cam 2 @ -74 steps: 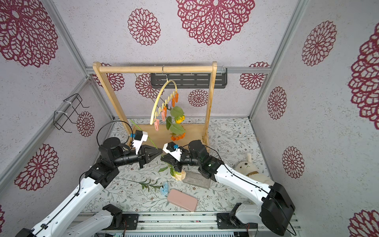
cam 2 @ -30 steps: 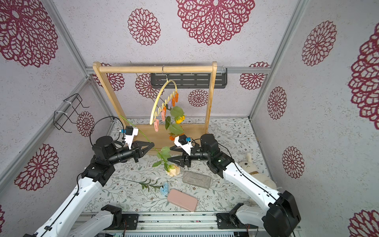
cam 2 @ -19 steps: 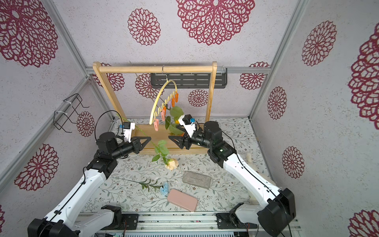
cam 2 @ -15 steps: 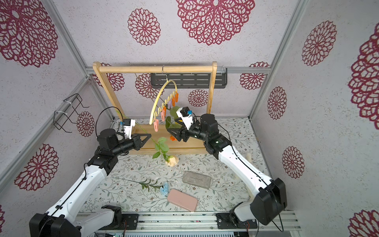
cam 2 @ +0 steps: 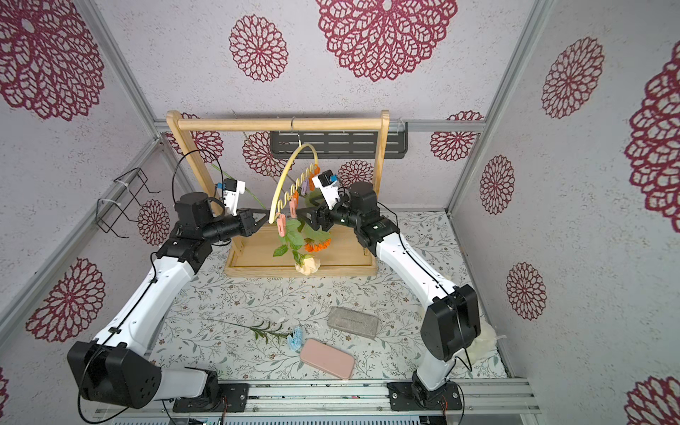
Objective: Dry the flowers on a clothes hanger
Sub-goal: Open the clamp at the hanger.
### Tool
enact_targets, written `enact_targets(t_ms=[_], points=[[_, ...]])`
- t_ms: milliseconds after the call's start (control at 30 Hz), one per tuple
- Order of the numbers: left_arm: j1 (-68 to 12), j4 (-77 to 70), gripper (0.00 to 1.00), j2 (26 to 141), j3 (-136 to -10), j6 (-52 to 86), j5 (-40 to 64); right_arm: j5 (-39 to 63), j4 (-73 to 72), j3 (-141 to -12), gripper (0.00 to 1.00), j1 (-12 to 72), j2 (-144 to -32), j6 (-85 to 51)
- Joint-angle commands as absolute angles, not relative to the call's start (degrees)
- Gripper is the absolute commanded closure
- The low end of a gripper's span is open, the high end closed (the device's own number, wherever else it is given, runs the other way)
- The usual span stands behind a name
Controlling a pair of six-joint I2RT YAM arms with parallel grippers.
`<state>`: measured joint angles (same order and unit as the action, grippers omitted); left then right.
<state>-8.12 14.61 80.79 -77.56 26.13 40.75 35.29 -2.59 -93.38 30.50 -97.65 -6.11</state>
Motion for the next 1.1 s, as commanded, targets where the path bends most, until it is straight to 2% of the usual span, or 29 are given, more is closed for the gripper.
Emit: enact_targets(t_ms=[0, 267, 500, 733, 1067], points=[[-7.73, 19.03, 1.0, 82.97, -79.88, 26.31, 44.17, 40.12, -2.72, -96.53, 0.32, 29.91, -98.43, -9.04], [-7.73, 11.28, 1.0, 85.55, -79.19, 32.11, 45.39, 45.29, 2.18, -104.12, 0.4, 28.69, -104.47, -9.62], [-7.73, 10.89, 1.0, 87.25, -81.09, 32.84, 45.47, 49.09, 2.81, -108.04, 0.41, 28.63, -107.48, -10.97], [-7.73, 10.81, 1.0, 87.69, -81.74, 32.88, 46.15, 51.07, 2.29, -109.59, 0.5, 28.64, -108.8, -13.26], [-7.68, 8.97, 1.0, 88.04, -81.91, 34.23, 48.1, 50.8, 3.18, -112.69, 0.5, 28.67, -111.33, -15.25]])
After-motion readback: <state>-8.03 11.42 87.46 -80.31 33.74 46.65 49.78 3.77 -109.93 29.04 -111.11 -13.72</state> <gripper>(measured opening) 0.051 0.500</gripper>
